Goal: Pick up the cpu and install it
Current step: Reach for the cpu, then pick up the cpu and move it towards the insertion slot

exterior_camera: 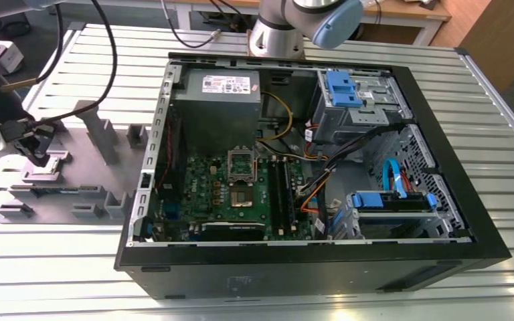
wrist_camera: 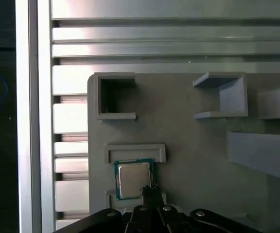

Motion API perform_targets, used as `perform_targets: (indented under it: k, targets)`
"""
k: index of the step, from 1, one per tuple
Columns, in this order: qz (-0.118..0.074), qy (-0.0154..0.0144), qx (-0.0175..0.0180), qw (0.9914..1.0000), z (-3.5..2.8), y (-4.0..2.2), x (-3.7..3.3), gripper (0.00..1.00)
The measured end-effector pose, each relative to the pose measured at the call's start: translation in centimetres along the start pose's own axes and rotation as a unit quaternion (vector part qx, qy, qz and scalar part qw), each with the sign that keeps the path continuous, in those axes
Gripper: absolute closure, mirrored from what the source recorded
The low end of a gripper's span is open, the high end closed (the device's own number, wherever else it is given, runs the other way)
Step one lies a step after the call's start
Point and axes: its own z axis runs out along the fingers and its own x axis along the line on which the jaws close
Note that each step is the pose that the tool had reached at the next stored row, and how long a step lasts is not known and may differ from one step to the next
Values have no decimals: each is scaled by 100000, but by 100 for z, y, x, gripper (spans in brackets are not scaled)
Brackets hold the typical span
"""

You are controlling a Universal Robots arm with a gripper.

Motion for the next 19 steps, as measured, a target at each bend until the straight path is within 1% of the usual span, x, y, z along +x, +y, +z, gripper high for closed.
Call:
perform_targets:
  k: [4,7,11,14,19]
  targets:
    - [-6,6,-45,100000,9,19,10,89]
    - [-5,6,-63,100000,16,22,35,89]
    - [-6,6,-69,100000,20,24,51,89]
    - [-6,7,-68,100000,24,23,52,89]
    - [-1,6,-63,100000,55,26,53,89]
